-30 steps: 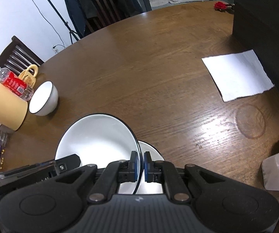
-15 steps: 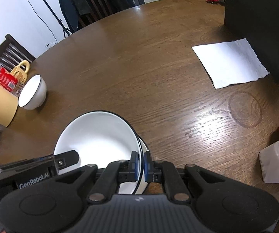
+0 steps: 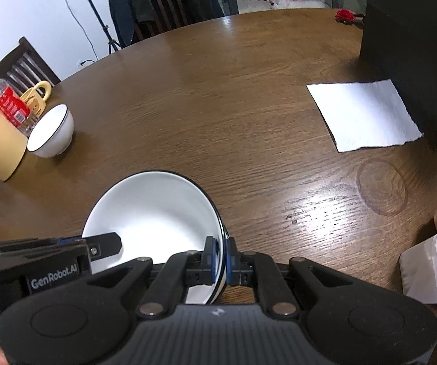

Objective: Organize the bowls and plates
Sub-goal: 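Lower each held bowl into a placed bowl with both grippers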

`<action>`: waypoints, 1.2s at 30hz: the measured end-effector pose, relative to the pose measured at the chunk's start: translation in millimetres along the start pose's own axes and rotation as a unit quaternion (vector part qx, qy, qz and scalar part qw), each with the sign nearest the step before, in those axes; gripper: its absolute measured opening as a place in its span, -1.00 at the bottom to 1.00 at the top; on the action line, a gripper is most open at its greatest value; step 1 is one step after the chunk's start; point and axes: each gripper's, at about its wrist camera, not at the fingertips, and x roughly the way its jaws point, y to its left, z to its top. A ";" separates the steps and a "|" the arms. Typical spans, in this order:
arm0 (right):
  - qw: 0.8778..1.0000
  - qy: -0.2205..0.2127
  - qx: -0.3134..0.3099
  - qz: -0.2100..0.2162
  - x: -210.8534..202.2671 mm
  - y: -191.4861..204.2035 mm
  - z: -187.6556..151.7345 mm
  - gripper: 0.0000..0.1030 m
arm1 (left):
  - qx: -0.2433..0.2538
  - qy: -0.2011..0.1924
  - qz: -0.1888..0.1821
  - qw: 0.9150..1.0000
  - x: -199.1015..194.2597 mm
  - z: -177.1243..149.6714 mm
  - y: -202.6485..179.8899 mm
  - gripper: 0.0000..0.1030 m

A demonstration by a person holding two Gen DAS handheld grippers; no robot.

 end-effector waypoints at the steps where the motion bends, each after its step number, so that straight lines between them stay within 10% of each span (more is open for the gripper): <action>1: 1.000 -0.002 -0.004 -0.002 0.1 1.1 -0.3 -0.88 | 0.000 0.001 0.000 1.000 1.0 -0.6 -0.2 -0.85; 36: 0.999 -0.014 -0.025 -0.015 17.6 1.4 -10.3 -0.78 | 0.014 -0.008 0.023 1.000 3.1 -3.4 -7.1 -0.79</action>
